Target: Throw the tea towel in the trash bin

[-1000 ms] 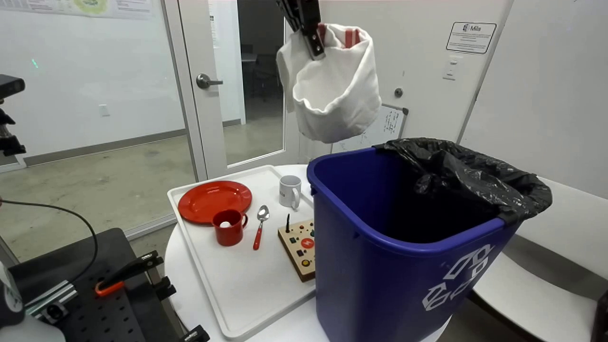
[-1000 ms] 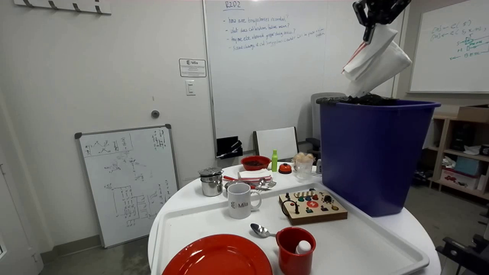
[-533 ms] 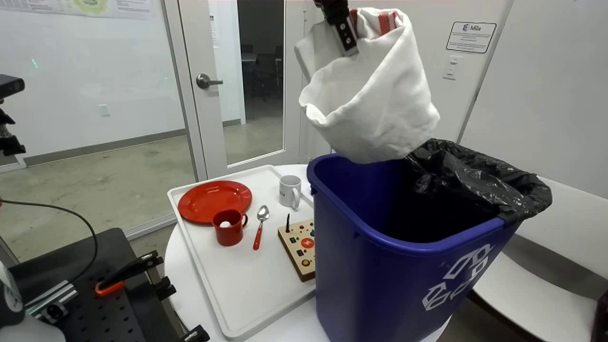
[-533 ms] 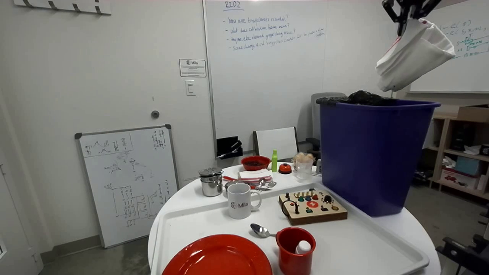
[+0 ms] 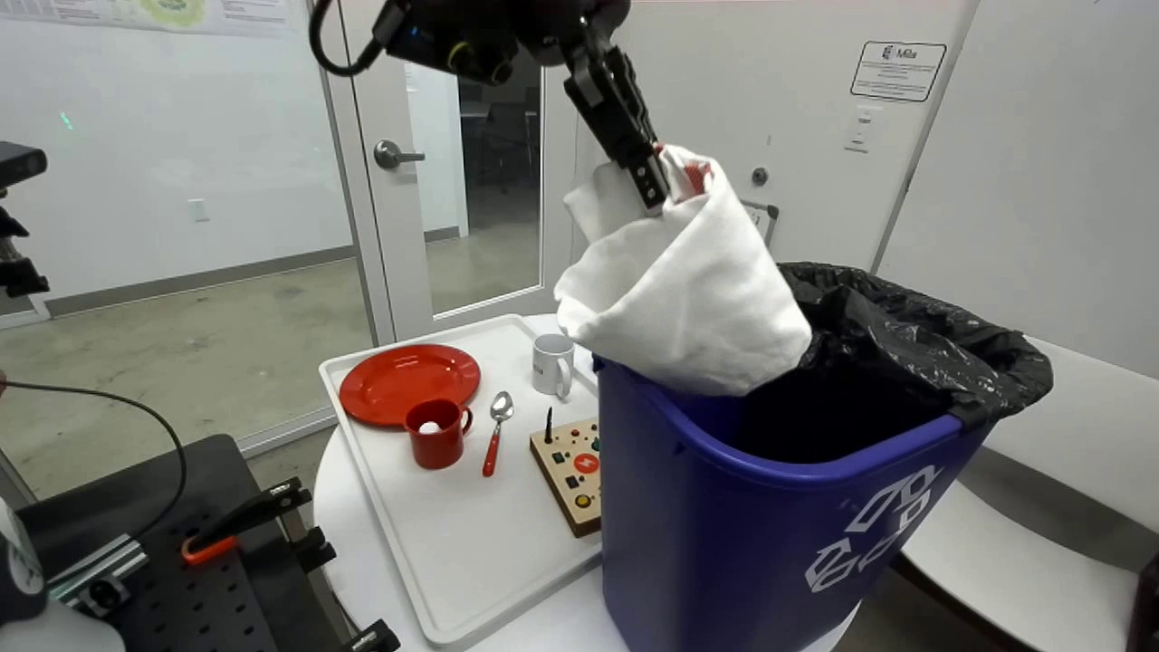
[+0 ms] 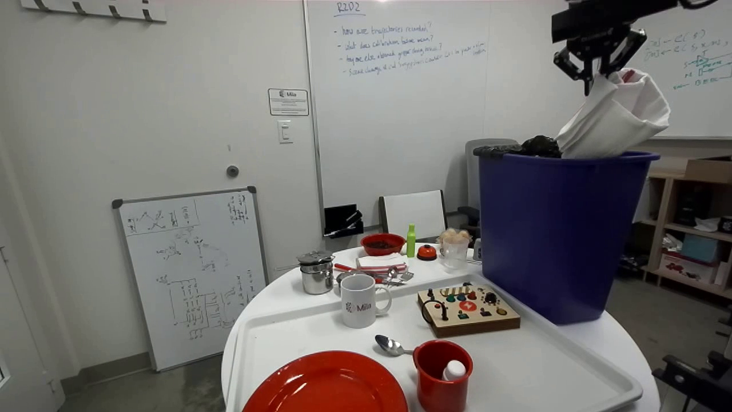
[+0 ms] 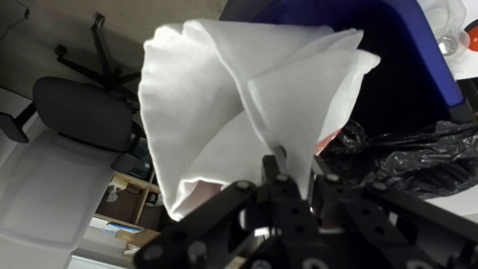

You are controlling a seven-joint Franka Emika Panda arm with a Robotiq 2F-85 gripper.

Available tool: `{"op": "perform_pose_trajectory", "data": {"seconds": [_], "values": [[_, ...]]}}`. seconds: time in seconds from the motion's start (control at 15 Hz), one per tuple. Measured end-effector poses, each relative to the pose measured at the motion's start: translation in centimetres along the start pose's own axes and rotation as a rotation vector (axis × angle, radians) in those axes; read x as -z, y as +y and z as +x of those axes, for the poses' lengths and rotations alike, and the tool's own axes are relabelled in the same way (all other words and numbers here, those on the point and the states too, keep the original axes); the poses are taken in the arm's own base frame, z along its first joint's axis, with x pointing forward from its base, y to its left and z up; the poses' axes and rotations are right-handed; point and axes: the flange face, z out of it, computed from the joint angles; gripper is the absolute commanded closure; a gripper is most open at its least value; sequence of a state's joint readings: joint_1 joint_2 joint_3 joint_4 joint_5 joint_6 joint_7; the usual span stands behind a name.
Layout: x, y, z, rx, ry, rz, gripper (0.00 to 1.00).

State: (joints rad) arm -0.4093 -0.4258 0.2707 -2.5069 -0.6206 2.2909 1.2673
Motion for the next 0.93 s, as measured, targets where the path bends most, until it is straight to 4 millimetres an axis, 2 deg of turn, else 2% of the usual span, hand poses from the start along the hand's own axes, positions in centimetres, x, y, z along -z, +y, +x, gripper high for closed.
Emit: {"op": "perform_pose_trajectory", "data": {"seconds": [0.4, 0.73, 0.93], "values": [[-5.3, -3.8, -3.2, 0.005, -0.073, -0.031, 0.89], [-7.5, -5.6, -3.4, -0.006, -0.118, -0.011, 0.89], [-8.8, -5.9, -3.1, -0.048, -0.145, 0.034, 0.89]]}}
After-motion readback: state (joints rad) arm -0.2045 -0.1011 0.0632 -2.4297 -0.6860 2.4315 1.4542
